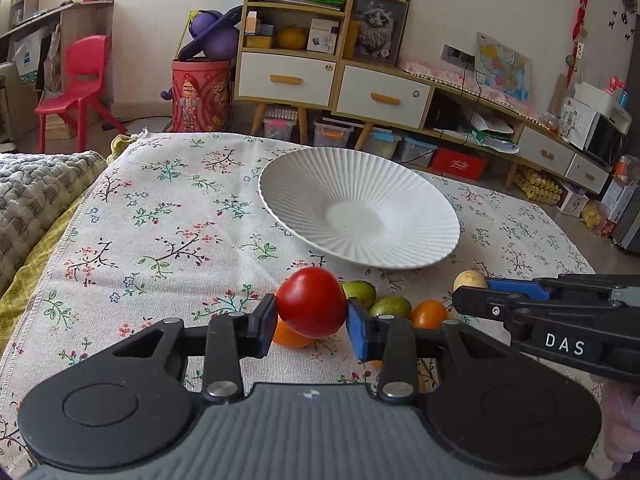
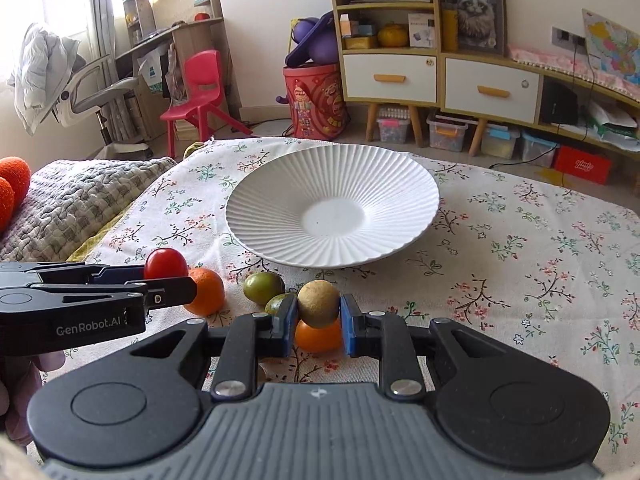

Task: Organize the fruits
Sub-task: 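Carry both held fruits into the white bowl and open both tools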

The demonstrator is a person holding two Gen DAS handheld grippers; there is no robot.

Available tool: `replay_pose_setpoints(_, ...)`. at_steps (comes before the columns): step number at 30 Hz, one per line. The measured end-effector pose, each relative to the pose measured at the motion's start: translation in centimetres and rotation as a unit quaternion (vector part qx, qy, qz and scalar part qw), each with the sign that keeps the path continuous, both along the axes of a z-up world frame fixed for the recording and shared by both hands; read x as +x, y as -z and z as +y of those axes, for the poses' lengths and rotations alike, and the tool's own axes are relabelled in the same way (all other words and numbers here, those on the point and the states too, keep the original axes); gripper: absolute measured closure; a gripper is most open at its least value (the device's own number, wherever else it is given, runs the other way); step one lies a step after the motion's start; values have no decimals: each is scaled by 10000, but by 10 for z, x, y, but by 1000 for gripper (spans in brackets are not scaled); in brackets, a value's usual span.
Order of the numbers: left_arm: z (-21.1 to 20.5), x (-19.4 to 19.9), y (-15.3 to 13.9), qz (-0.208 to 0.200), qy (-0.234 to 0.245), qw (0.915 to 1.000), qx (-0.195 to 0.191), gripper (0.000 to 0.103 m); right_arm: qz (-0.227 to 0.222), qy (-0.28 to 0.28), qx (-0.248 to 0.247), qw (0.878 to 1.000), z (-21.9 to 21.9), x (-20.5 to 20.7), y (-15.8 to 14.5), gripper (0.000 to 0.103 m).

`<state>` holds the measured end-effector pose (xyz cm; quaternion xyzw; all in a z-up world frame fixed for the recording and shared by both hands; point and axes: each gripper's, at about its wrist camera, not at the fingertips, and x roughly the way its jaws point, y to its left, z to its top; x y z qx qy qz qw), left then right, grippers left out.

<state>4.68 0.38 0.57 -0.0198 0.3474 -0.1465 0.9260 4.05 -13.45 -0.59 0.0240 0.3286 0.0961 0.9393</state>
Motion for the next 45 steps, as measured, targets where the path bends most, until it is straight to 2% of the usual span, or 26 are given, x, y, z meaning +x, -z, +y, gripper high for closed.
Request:
replay_pose_setpoints(9,-21,29,-1,-22,95,10000,7,81,-54,85,-37,9999,-11,25,-2,82)
replay_pose_setpoints(17,-41,60,0,-58,313,9995,29,81,50,82,238,9997,-27,56,4,82)
replay_pose_setpoints(26,-54,95,18,8,449,9985,325,81,40,31,160,9999,-34,79,8,82)
replay_pose_setpoints(41,-63,101,20,-22,532,9977,418,79,2,-53,118,9999,-34,87,10,82)
replay_pose_setpoints(45,-62,98,17,-1,478,9981,376,74,12,-27,170,9999,-36,84,6,72)
